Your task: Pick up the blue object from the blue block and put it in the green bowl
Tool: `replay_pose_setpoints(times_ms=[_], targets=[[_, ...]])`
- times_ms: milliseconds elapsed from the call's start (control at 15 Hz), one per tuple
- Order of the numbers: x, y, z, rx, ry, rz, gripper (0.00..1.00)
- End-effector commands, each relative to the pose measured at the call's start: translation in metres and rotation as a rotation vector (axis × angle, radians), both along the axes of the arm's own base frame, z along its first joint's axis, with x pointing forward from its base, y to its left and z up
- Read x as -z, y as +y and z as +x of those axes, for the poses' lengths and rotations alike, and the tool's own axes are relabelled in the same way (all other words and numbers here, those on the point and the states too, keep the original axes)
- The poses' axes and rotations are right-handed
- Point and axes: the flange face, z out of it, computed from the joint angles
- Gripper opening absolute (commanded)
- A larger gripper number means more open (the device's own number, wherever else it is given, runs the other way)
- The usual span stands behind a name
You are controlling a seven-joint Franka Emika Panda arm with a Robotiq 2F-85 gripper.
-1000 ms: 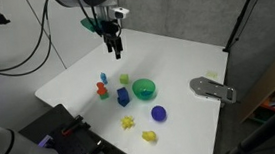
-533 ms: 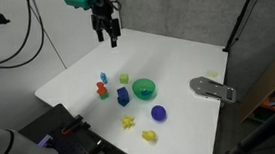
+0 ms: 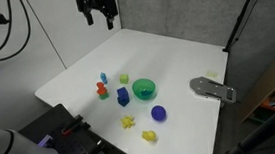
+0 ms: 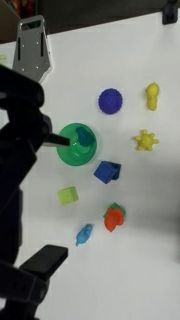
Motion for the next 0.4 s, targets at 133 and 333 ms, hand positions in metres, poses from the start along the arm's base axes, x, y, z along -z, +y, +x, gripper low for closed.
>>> replay_pose_setpoints(times_ms=[133,333], targets=[[-0.0056,-0.0016,-0.0028,0.001,-0.008,0.018,1.0],[-0.0054,-0.0017,-0.0028,0.001,-0.008,0.019,1.0]])
